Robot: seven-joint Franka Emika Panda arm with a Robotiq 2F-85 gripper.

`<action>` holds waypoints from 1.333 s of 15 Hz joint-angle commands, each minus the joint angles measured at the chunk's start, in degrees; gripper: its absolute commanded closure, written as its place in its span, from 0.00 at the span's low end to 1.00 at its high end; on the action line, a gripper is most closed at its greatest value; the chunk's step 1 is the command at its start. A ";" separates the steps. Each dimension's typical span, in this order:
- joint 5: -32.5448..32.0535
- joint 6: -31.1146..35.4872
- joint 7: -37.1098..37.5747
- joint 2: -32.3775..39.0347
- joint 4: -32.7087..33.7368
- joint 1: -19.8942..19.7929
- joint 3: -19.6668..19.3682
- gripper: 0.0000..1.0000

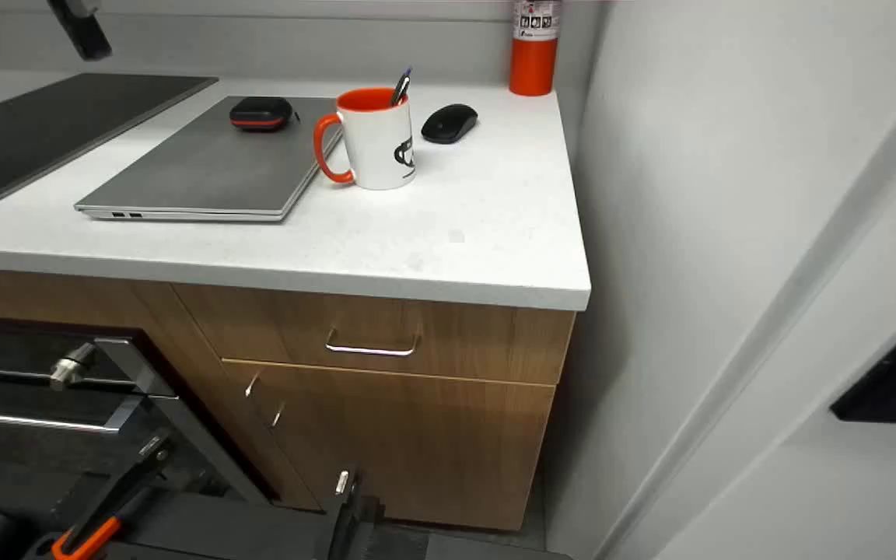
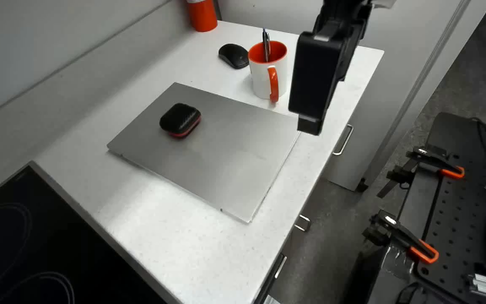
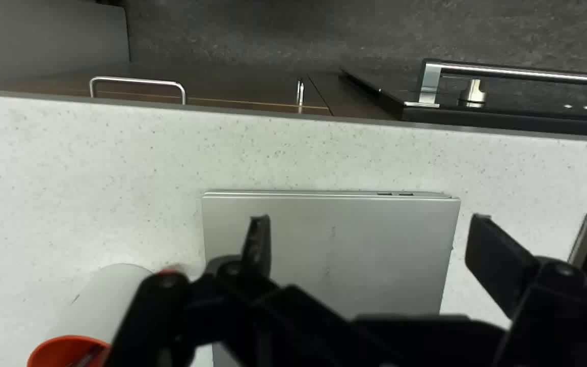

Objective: Put the pen on the countertop

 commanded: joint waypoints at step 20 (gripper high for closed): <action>-7.34 14.88 4.64 8.93 0.26 -12.34 -7.41 0.00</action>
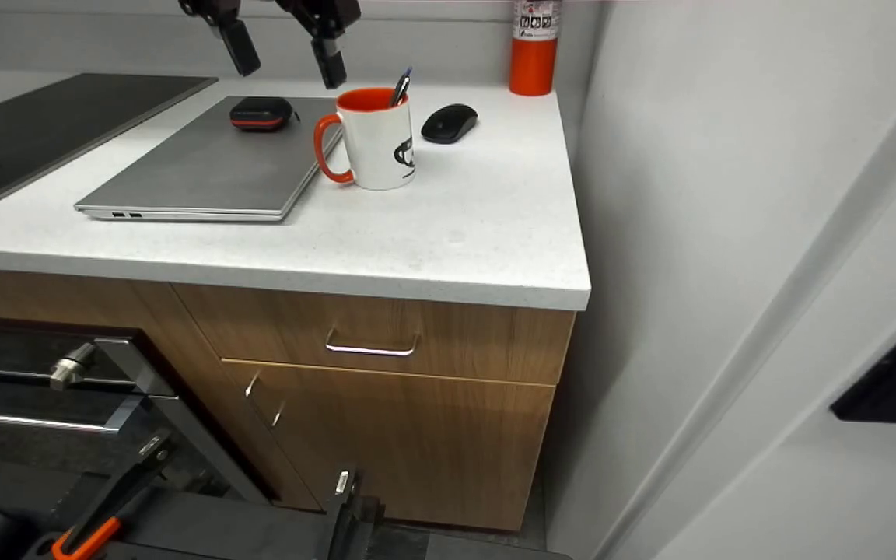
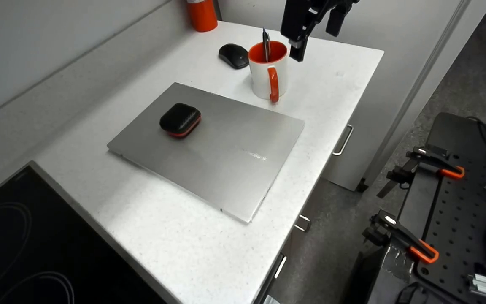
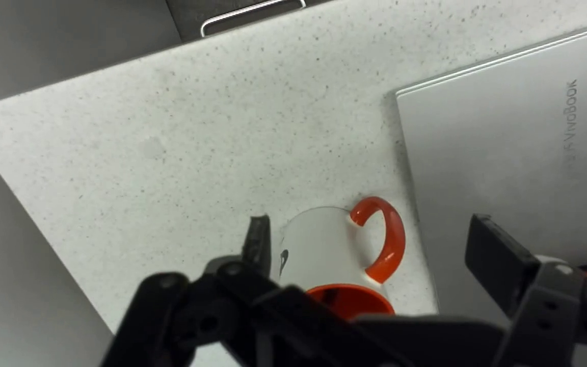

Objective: Put the pen on the countertop

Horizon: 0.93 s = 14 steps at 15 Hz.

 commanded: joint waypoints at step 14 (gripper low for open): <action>-2.18 14.40 16.84 16.89 11.64 -1.61 -0.87 0.00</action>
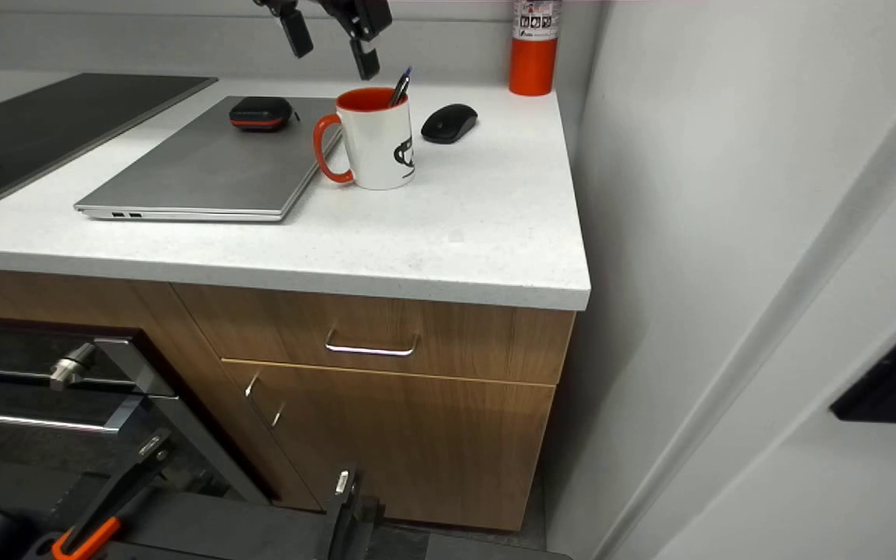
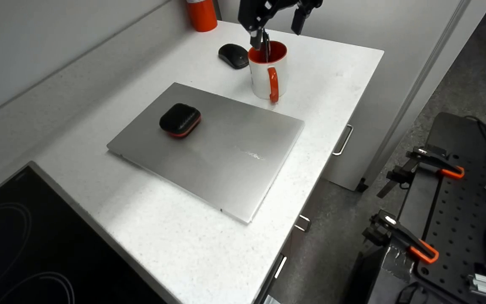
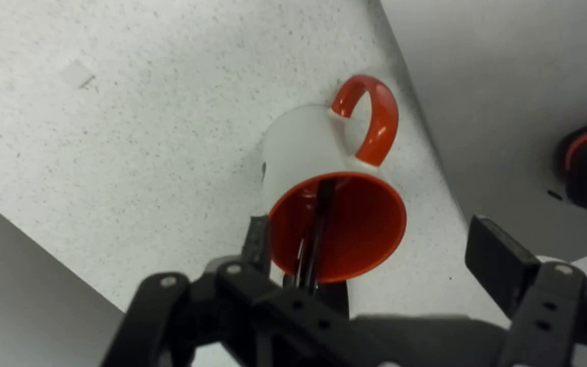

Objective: Put the pen on the countertop

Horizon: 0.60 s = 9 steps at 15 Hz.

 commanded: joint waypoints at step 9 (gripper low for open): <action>-2.99 4.74 10.46 8.28 6.16 -0.11 -3.97 0.00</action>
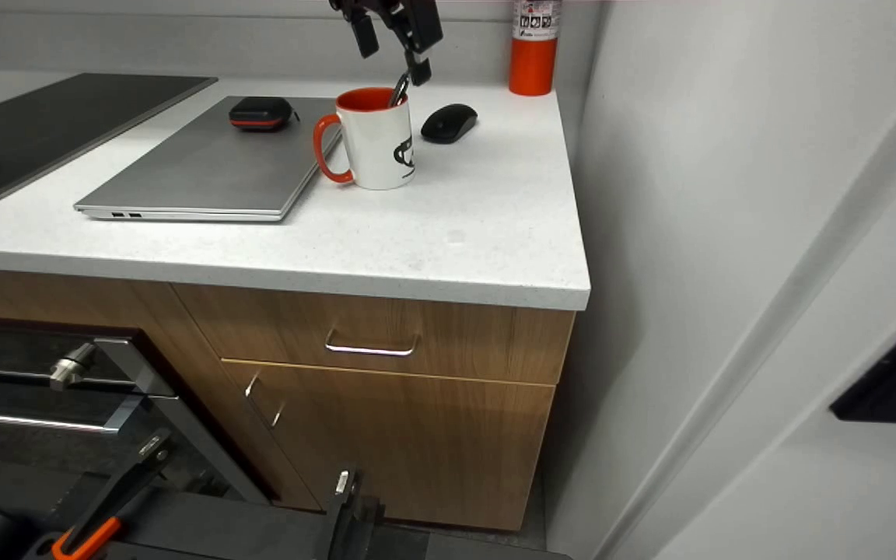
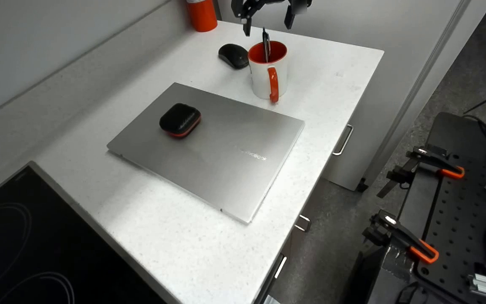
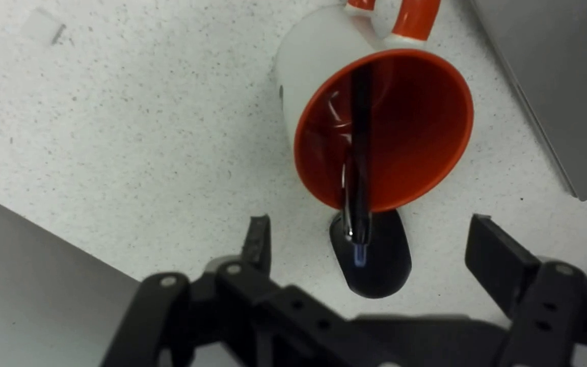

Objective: Put the pen on the countertop

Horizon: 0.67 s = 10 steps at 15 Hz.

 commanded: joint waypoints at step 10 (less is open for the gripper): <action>0.29 1.98 -0.58 2.56 0.66 1.46 -1.48 0.28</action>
